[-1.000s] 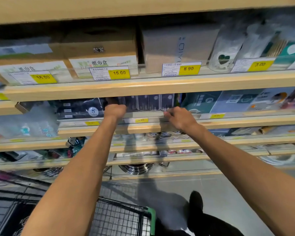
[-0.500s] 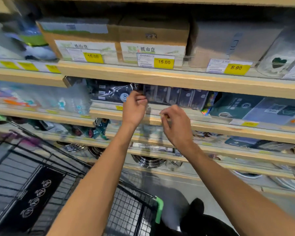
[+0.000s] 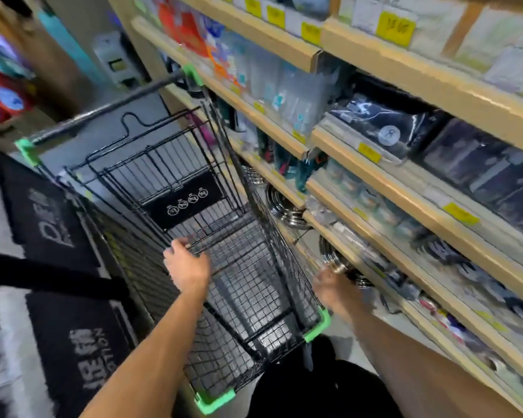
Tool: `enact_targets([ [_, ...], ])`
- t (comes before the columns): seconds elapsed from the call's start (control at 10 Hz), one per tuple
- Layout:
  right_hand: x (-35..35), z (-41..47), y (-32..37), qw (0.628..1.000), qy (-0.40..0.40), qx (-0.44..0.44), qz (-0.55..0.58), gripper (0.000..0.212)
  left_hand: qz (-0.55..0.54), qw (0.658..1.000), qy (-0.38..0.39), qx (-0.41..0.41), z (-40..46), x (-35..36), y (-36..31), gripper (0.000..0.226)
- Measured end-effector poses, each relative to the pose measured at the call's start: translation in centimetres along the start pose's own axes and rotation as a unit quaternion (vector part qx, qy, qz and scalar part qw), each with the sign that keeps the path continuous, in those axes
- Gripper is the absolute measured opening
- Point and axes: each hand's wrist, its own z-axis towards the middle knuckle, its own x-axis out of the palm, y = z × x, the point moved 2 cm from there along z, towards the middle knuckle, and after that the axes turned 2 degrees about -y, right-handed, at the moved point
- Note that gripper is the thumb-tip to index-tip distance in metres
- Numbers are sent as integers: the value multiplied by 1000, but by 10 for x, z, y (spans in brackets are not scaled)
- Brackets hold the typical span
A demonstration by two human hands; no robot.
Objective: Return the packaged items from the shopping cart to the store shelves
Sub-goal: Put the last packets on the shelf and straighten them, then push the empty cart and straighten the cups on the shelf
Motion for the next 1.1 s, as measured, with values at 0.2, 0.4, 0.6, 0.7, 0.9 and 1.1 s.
enact_targets([
  [0.2, 32, 5, 8, 994, -15, -5, -108, 15, 66, 967, 91, -228, -19, -32, 127, 68],
  [0.4, 22, 24, 29, 979, 8, -56, -195, 12, 167, 955, 140, -204, -49, -11, 161, 50],
  [0.6, 20, 68, 58, 976, -22, -63, -207, 9, 200, 940, 128, -246, -15, -8, 165, 62],
  [0.7, 15, 97, 80, 977, -34, -59, -201, 17, 204, 951, 139, -188, 23, -6, 166, 73],
  [0.9, 9, 157, 165, 979, -4, -38, -200, 10, 189, 959, 131, -165, 117, -16, 155, 66],
  [1.1, 26, 210, 258, 975, 10, -69, -212, 17, 176, 969, 121, -125, 230, -45, 159, 42],
])
